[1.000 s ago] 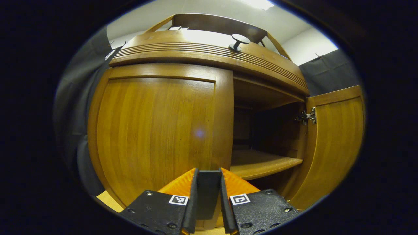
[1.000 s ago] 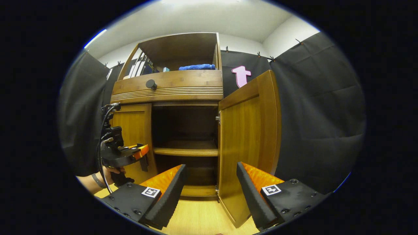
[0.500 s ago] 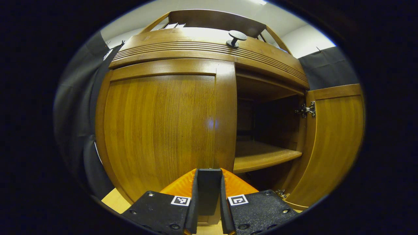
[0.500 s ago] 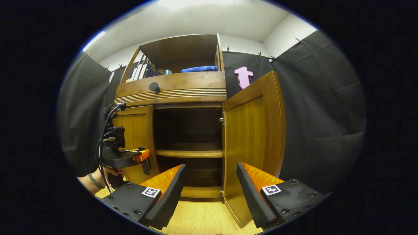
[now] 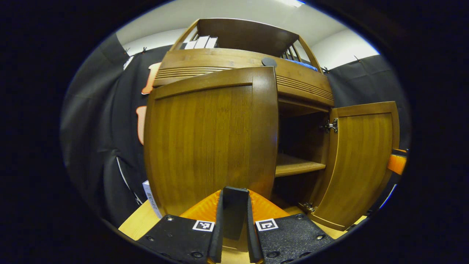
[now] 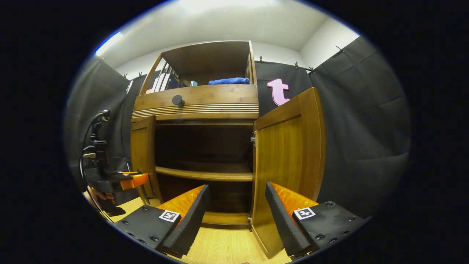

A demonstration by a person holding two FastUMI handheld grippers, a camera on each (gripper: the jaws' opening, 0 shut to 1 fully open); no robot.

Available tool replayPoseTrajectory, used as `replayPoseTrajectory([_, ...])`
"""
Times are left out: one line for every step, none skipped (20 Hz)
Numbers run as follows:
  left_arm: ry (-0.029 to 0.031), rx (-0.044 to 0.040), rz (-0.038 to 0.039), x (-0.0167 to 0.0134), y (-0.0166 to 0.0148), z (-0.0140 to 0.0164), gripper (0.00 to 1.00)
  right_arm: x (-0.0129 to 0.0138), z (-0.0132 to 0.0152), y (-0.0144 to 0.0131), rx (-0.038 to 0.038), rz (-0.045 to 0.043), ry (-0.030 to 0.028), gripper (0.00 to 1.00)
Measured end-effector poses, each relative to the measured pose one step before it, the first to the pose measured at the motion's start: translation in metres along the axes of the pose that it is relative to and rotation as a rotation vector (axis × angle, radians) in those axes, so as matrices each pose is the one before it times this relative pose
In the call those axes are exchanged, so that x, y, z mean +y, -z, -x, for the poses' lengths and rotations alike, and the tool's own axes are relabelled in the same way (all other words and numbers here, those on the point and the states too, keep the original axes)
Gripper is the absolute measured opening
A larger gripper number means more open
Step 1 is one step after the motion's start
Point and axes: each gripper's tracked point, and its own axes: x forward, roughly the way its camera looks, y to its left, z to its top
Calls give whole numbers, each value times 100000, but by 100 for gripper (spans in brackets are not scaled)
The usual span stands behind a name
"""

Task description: Open the right door of the double-door shoe cabinet with the right hand, and open the left door with the left hand.

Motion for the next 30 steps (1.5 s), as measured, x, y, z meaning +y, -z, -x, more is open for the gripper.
replayPoseTrajectory([-1939,-228,-806,493,-104,956,29,278,-133,144,566,34,-971,93])
replayPoseTrajectory([-1595,86,-647,409,-62,828,29,348,-191,222,566,159,-1091,93])
replayPoseTrajectory([-1309,88,-608,561,-76,780,29,440,-210,176,423,216,-1220,100])
replayPoseTrajectory([-873,79,-79,545,-96,529,29,468,-257,174,183,61,-1190,100])
replayPoseTrajectory([-273,187,-131,412,-50,515,29,442,-311,47,-183,-260,-965,99])
replayPoseTrajectory([-697,192,503,367,10,475,29,444,-390,-78,-633,-511,-962,98])
replayPoseTrajectory([-1136,-94,438,532,-65,605,29,565,-405,-59,-635,-664,-1150,98])
replayPoseTrajectory([-1524,-142,498,645,12,455,28,563,-349,6,-356,-593,-1307,98])
replayPoseTrajectory([-1651,-134,314,698,-115,577,28,527,-342,-6,90,-386,-1320,98])
replayPoseTrajectory([-2104,92,216,673,15,704,28,451,-335,55,-2,-224,-1118,93])
replayPoseTrajectory([-3363,373,352,1061,-78,605,29,766,-370,-193,150,34,-644,98])
replayPoseTrajectory([-4419,-355,86,1440,-217,947,29,308,-339,93,287,172,-641,100])
replayPoseTrajectory([-4534,-412,-1254,1501,-105,609,28,317,-274,200,744,360,-617,100])
replayPoseTrajectory([-3250,-1174,-2003,1464,-157,598,25,348,-269,204,694,445,-449,99])
replayPoseTrajectory([-1833,-1798,-1383,1142,-206,139,23,252,-283,163,614,500,-487,99])
replayPoseTrajectory([-754,-1033,-338,893,74,125,19,307,-254,162,504,301,-661,98])
replayPoseTrajectory([523,-967,236,781,-98,4,15,370,-253,155,575,119,-717,98])
replayPoseTrajectory([1316,-609,1384,574,72,13,13,383,-248,177,754,-103,-742,100])
replayPoseTrajectory([942,-366,1881,583,-58,35,10,287,-201,140,544,-213,-618,100])
replayPoseTrajectory([14,-114,1442,729,18,-10,12,256,-135,38,138,-210,-625,98])
replayPoseTrajectory([-1038,-353,448,921,-38,57,9,271,-104,-63,-90,-8,-507,93])
replayPoseTrajectory([-1805,-515,-1003,1186,-109,-47,8,294,-76,45,-23,233,-335,93])
replayPoseTrajectory([-2614,-357,-2349,1400,23,-267,4,122,-38,38,112,341,-63,93])
replayPoseTrajectory([-10,-1075,-1114,1073,-206,-425,2,153,41,4,198,324,77,93])
replayPoseTrajectory([3288,-490,2324,84,-31,-184,0,23,59,42,176,179,233,98])
replayPoseTrajectory([2691,-845,2684,-118,-226,-182,2,88,130,94,377,92,299,98])
replayPoseTrajectory([1866,-566,1118,228,47,-54,4,-10,31,149,292,152,700,93])
replayPoseTrajectory([574,-195,75,500,117,30,5,-147,117,5,15,186,969,93])
replayPoseTrajectory([805,-348,-210,317,0,84,7,-201,130,-43,-48,232,990,100])
replayPoseTrajectory([492,268,-463,199,39,-201,8,-181,135,-54,-88,291,885,93])
